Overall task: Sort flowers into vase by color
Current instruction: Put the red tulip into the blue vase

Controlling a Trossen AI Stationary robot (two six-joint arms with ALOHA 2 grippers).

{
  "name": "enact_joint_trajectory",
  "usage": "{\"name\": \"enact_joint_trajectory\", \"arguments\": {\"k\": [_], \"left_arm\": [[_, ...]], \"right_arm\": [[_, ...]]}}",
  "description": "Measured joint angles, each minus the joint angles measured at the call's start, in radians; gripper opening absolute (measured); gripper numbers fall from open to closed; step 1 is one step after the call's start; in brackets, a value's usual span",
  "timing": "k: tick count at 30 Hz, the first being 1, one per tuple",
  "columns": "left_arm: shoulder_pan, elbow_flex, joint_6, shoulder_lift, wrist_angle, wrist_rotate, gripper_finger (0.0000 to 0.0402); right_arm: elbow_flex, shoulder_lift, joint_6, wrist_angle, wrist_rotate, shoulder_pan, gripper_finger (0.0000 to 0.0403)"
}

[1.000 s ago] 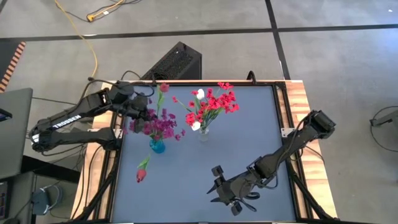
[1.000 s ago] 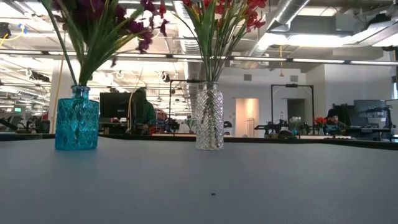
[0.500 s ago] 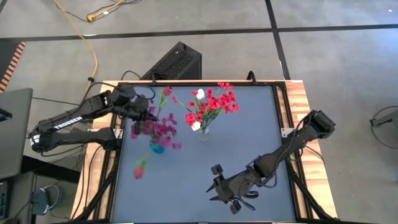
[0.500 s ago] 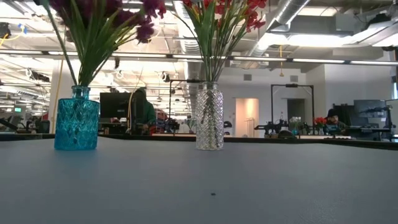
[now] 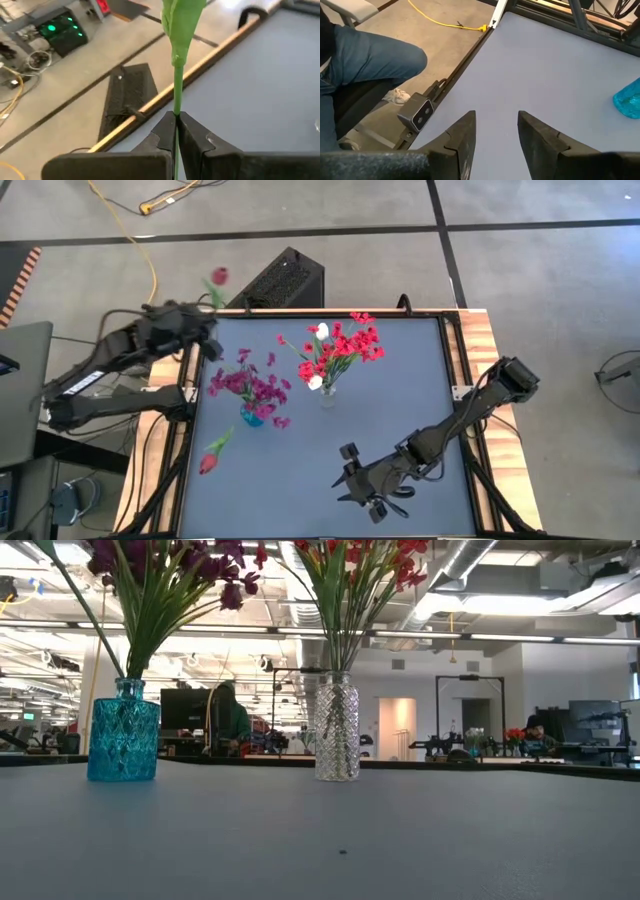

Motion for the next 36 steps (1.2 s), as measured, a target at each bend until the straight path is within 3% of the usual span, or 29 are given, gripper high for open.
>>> {"name": "enact_joint_trajectory", "arguments": {"k": [3,7,10,17,24,31,36], "left_arm": [[0.000,0.049,-0.043,-0.050,-0.052,0.035,0.0000],[0.000,0.076,-0.116,-0.139,-0.116,0.249,0.0000],[0.000,0.076,-0.166,-0.222,-0.145,0.343,0.0000],[0.000,0.059,-0.275,-0.391,-0.155,0.380,0.0000],[0.000,-0.128,-0.366,-0.438,-0.118,0.492,0.0000],[-0.001,-0.385,-0.419,-0.437,0.183,0.635,0.0000],[-0.001,-0.448,-0.398,-0.438,0.193,0.611,0.0000]], "right_arm": [[0.000,0.000,0.000,0.000,0.000,0.000,0.0170],[0.000,0.000,-0.001,-0.002,0.000,0.000,0.0170],[0.000,0.000,-0.005,-0.002,0.000,-0.001,0.0170],[0.000,0.000,-0.007,0.003,-0.003,-0.006,0.0170],[0.000,0.000,-0.008,0.014,-0.004,-0.006,0.0170],[0.000,0.000,0.019,0.016,-0.005,0.000,0.0170],[0.000,0.000,0.026,0.005,-0.005,0.011,0.0170]]}}
